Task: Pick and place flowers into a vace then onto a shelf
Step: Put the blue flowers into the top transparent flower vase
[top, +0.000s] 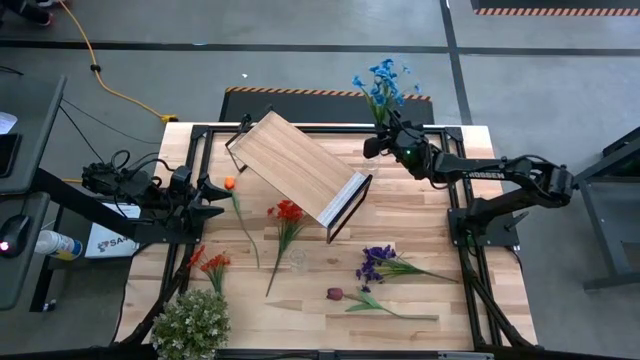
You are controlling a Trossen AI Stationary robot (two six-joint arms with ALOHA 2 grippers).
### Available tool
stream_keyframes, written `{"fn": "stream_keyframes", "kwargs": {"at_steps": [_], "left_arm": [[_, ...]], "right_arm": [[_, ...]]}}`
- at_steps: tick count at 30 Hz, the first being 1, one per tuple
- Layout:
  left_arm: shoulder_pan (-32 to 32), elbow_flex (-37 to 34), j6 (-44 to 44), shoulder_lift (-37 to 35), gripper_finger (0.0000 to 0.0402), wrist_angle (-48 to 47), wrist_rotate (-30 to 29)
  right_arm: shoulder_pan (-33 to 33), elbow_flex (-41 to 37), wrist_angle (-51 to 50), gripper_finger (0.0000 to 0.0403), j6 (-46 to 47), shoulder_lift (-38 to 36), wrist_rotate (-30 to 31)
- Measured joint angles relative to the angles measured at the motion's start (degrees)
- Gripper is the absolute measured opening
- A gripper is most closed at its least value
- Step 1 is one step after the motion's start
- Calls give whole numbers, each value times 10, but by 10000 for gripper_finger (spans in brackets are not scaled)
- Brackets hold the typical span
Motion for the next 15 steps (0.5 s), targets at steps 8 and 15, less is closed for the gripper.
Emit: {"fn": "stream_keyframes", "kwargs": {"at_steps": [8,15], "left_arm": [[0,0,0,0,337,0,0],[0,0,0,0,337,0,0]], "right_arm": [[0,0,-7,137,0,0,-7],[0,0,-11,186,0,0,-39]]}}
